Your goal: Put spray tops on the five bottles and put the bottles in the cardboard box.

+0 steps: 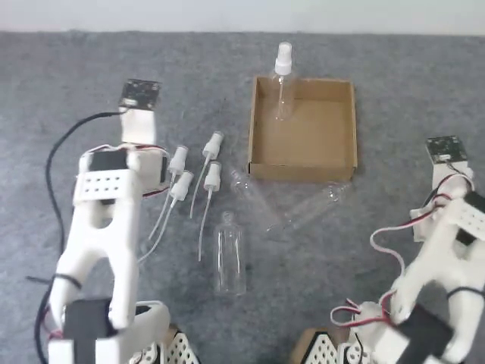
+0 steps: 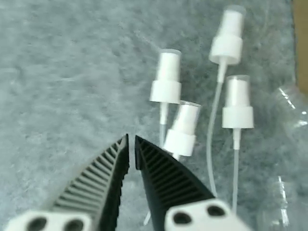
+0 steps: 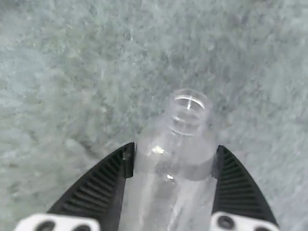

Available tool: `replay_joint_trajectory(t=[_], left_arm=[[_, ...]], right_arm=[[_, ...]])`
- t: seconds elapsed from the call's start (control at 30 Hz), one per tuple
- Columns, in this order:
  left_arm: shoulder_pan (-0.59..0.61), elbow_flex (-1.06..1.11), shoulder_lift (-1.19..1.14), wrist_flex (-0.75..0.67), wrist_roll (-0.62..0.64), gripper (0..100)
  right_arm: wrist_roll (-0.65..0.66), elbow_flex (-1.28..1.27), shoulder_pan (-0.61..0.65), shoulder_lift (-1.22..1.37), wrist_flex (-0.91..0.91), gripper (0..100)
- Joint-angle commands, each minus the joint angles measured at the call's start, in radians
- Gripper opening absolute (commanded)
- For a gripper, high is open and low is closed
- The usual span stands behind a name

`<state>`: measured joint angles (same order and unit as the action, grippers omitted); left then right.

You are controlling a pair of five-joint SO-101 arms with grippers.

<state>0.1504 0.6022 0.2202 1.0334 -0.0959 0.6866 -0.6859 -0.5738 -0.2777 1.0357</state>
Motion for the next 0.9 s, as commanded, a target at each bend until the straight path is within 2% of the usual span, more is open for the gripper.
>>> replay_joint_trajectory(t=[0.0, 0.13, 0.33, 0.6, 0.87], left_arm=[[-0.035, -0.122, -0.101, -0.011, -0.006, 2], [-0.037, -0.294, -0.269, 0.006, -0.005, 2], [-0.04, -0.567, -0.508, 0.048, -0.005, 15], [-0.054, -0.809, -0.758, 0.115, -0.005, 14], [-0.049, -0.825, -0.829, 0.157, -0.011, 6]], right_arm=[[0.075, 0.149, -0.045, 0.139, -0.051, 21.2], [0.164, 0.212, -0.077, 0.236, -0.068, 21.3], [0.278, 0.216, -0.082, 0.309, -0.076, 21.3], [0.284, 0.21, -0.087, 0.325, -0.071, 21.6], [0.281, 0.21, -0.087, 0.326, -0.07, 21.7]])
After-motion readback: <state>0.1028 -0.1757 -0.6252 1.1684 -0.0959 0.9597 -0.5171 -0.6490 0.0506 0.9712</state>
